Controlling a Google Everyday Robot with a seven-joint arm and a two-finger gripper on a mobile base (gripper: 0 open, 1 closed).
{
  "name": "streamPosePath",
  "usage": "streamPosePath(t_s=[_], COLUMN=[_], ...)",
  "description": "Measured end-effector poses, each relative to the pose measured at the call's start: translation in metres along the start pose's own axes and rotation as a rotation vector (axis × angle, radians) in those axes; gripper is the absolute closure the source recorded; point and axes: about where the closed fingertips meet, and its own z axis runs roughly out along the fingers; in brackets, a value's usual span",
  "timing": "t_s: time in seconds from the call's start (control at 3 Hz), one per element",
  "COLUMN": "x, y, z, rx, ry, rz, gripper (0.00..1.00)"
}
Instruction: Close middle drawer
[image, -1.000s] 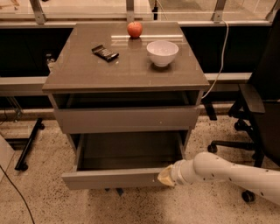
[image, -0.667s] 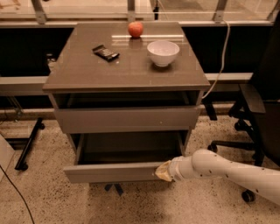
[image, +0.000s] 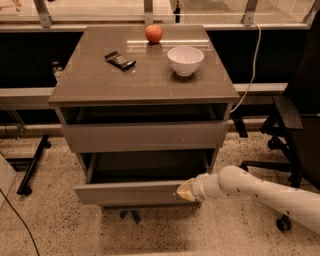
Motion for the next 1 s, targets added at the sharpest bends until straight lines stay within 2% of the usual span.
streamPosePath(t_s=[0.67, 1.0], x=[-0.023, -0.031], y=[-0.047, -0.061], z=[0.027, 0.035], rx=[0.009, 0.017], ry=[-0.060, -0.075], rz=[-0.002, 0.003], gripper=[1.00, 0.82])
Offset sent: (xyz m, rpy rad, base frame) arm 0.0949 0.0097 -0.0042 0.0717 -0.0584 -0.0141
